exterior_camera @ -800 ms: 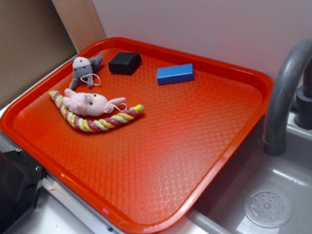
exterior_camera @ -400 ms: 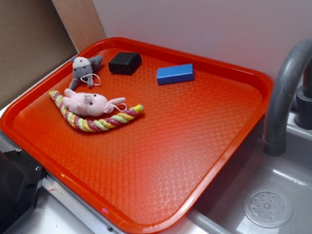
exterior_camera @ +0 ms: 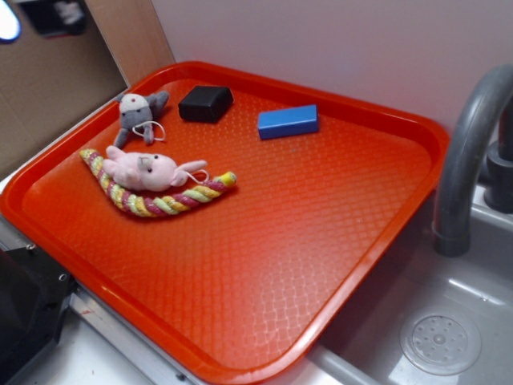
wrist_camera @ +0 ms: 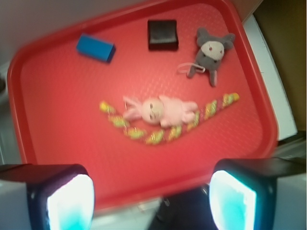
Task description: Grab the gray animal.
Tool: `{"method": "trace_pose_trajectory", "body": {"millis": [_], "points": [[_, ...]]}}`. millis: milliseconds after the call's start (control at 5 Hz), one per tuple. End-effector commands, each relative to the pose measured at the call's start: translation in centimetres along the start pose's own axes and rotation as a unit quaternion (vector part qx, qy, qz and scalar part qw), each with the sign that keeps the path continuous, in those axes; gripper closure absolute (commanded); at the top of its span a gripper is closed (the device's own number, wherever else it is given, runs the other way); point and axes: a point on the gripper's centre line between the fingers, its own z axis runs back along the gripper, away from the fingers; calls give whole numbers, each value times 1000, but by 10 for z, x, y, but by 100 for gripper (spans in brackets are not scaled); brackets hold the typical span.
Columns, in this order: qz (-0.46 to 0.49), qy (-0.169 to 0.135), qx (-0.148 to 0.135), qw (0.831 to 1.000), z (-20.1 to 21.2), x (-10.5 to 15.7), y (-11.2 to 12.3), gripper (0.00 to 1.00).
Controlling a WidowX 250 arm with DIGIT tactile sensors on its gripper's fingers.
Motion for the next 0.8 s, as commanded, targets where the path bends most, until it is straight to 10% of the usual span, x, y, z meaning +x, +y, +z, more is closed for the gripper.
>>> {"method": "trace_pose_trajectory", "body": {"millis": [0,600], "points": [[116,-57,-2,992,-45,73,33,0],[143,-29,35,989,-116,112,90,0]]}}
